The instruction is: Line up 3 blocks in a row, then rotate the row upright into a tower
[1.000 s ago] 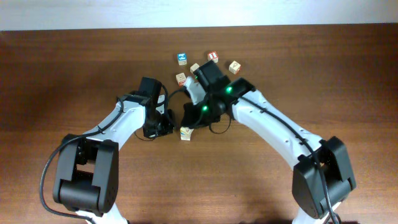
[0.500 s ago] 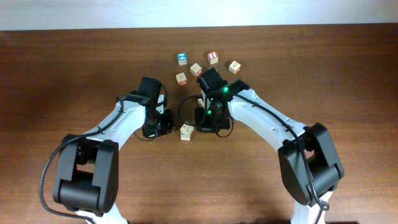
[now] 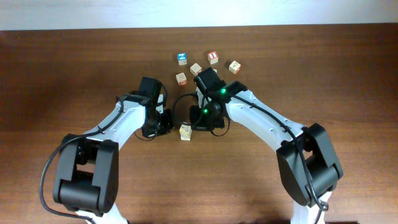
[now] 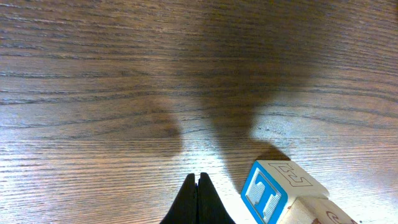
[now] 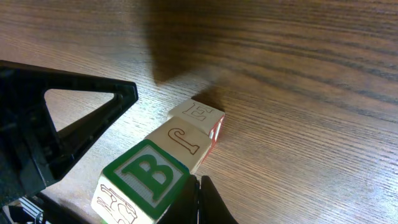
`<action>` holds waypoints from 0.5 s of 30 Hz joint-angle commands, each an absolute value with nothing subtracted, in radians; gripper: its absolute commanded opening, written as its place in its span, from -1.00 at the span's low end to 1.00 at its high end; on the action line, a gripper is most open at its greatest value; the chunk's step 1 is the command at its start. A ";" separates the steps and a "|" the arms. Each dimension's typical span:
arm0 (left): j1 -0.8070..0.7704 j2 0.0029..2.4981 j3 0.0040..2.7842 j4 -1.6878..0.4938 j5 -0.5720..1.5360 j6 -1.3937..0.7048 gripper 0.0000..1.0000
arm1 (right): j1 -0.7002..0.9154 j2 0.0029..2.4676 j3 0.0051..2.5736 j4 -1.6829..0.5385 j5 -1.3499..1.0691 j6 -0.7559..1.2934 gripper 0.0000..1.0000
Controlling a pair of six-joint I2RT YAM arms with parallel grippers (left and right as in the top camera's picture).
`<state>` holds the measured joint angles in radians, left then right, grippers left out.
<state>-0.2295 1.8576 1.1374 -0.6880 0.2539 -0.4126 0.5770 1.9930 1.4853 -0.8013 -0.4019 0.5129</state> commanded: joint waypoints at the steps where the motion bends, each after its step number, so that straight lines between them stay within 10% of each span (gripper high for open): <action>1: -0.228 1.857 1.152 -0.686 0.246 -0.422 -1.00 | 0.583 2.002 1.479 -0.792 -0.411 0.513 -0.91; 15: -0.228 1.857 1.152 -0.692 0.246 -0.422 -1.00 | 0.583 2.075 1.479 -0.814 -0.405 0.532 -0.92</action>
